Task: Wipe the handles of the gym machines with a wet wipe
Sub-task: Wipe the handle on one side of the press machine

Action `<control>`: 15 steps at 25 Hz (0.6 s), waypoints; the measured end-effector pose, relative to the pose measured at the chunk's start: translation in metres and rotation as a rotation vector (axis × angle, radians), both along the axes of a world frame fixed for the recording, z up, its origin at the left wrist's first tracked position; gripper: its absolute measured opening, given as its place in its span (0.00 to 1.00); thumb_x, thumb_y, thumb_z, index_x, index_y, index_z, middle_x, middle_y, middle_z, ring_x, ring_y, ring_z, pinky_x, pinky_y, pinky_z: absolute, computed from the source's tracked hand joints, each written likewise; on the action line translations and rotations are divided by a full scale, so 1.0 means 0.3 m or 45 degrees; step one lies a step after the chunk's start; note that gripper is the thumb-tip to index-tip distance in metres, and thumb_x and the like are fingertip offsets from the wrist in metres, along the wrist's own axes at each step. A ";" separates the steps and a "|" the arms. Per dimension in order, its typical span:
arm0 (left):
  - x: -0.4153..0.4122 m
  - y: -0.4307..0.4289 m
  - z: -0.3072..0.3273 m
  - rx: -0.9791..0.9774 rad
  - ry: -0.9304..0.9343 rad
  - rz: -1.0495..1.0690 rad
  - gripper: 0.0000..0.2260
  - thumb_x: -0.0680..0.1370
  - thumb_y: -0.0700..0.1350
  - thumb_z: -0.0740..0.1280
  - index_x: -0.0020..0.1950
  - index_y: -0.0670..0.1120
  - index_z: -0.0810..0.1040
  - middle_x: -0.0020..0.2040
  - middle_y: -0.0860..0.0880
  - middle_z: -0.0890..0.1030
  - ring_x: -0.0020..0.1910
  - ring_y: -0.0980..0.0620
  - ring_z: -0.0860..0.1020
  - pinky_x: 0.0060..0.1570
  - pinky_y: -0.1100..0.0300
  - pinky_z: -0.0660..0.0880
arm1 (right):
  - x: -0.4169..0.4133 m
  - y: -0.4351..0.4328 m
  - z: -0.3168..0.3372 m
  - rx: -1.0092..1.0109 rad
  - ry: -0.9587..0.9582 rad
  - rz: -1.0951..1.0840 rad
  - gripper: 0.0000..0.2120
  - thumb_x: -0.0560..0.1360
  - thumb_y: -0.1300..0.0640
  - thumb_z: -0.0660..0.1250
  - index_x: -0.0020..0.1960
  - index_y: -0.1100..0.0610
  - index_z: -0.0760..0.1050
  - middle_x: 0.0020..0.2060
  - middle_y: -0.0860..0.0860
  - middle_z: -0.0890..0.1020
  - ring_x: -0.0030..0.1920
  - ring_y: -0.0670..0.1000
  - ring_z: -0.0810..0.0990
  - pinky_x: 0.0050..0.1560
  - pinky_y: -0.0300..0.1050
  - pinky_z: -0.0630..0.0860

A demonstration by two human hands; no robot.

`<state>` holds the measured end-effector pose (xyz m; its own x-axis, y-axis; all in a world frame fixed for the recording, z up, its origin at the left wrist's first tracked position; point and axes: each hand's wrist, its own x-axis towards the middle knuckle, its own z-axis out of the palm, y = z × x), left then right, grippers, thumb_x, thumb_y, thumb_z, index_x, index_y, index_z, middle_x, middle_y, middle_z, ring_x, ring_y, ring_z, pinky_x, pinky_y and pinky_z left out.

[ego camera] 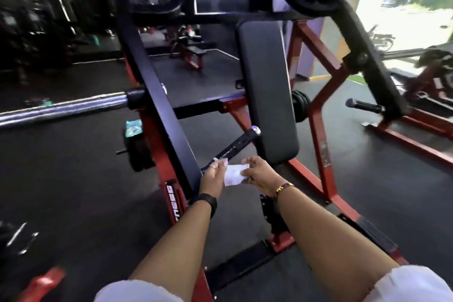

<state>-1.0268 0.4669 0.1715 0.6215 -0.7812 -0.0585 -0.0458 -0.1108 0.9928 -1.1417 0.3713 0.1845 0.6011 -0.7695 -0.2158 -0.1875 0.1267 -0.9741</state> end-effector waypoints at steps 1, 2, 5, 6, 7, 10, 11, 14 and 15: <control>0.020 0.023 0.007 0.034 -0.224 -0.036 0.15 0.76 0.55 0.65 0.58 0.49 0.79 0.59 0.48 0.80 0.60 0.49 0.76 0.56 0.64 0.69 | 0.026 -0.003 0.009 -0.050 0.022 -0.006 0.14 0.71 0.76 0.60 0.47 0.58 0.70 0.38 0.56 0.73 0.35 0.54 0.73 0.40 0.51 0.73; 0.047 0.036 0.011 0.085 -0.523 -0.056 0.13 0.79 0.50 0.63 0.62 0.48 0.77 0.62 0.48 0.78 0.65 0.50 0.73 0.58 0.64 0.68 | 0.052 -0.010 0.017 -0.091 0.032 -0.016 0.15 0.70 0.76 0.59 0.45 0.57 0.71 0.38 0.56 0.74 0.36 0.55 0.73 0.42 0.52 0.73; 0.125 0.036 0.015 0.299 -1.366 -0.032 0.18 0.79 0.47 0.60 0.69 0.48 0.71 0.71 0.50 0.70 0.76 0.50 0.56 0.71 0.54 0.60 | 0.115 -0.023 0.036 -0.107 0.063 -0.048 0.15 0.70 0.75 0.57 0.43 0.59 0.76 0.42 0.59 0.78 0.41 0.57 0.77 0.48 0.54 0.77; 0.140 0.026 0.009 0.394 -1.495 -0.045 0.21 0.79 0.47 0.59 0.73 0.48 0.67 0.74 0.51 0.66 0.77 0.50 0.51 0.73 0.51 0.56 | 0.133 -0.025 0.036 -0.088 0.062 -0.069 0.15 0.70 0.75 0.56 0.44 0.60 0.77 0.43 0.61 0.79 0.42 0.57 0.77 0.49 0.52 0.77; 0.153 0.019 0.003 0.490 -1.605 -0.062 0.24 0.79 0.48 0.58 0.76 0.48 0.61 0.76 0.51 0.61 0.78 0.49 0.47 0.75 0.49 0.51 | 0.150 -0.027 0.032 -0.065 0.045 -0.095 0.15 0.71 0.75 0.56 0.45 0.62 0.77 0.44 0.62 0.79 0.42 0.57 0.78 0.48 0.50 0.77; 0.153 0.003 -0.018 0.619 -1.726 -0.023 0.29 0.79 0.49 0.57 0.79 0.49 0.50 0.79 0.50 0.50 0.77 0.48 0.41 0.75 0.46 0.41 | 0.199 -0.045 0.022 -0.003 -0.022 -0.172 0.15 0.71 0.74 0.54 0.44 0.60 0.76 0.49 0.63 0.80 0.45 0.58 0.80 0.53 0.52 0.79; 0.151 0.000 -0.023 0.658 -1.737 -0.008 0.30 0.79 0.50 0.57 0.79 0.49 0.48 0.79 0.50 0.49 0.77 0.48 0.40 0.74 0.46 0.39 | 0.211 -0.050 0.026 0.011 -0.041 -0.174 0.16 0.70 0.73 0.53 0.46 0.60 0.76 0.51 0.63 0.80 0.47 0.58 0.80 0.57 0.56 0.78; 0.170 -0.033 -0.032 0.779 -1.819 0.039 0.32 0.80 0.52 0.54 0.79 0.47 0.43 0.79 0.47 0.44 0.77 0.47 0.38 0.72 0.44 0.35 | 0.247 -0.088 0.037 -0.042 -0.038 -0.130 0.18 0.73 0.72 0.56 0.59 0.62 0.75 0.57 0.60 0.78 0.55 0.55 0.79 0.63 0.50 0.74; 0.172 -0.042 -0.037 0.812 -1.861 0.068 0.32 0.80 0.53 0.54 0.78 0.46 0.41 0.79 0.47 0.43 0.77 0.47 0.37 0.72 0.43 0.34 | 0.257 -0.103 0.038 -0.131 -0.004 -0.078 0.19 0.74 0.70 0.58 0.64 0.62 0.73 0.58 0.58 0.78 0.58 0.53 0.78 0.64 0.48 0.73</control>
<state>-0.9751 0.4544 0.1604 0.4585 -0.8395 0.2917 -0.8566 -0.5049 -0.1068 -1.0646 0.3403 0.1961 0.5525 -0.8230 -0.1321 -0.1797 0.0372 -0.9830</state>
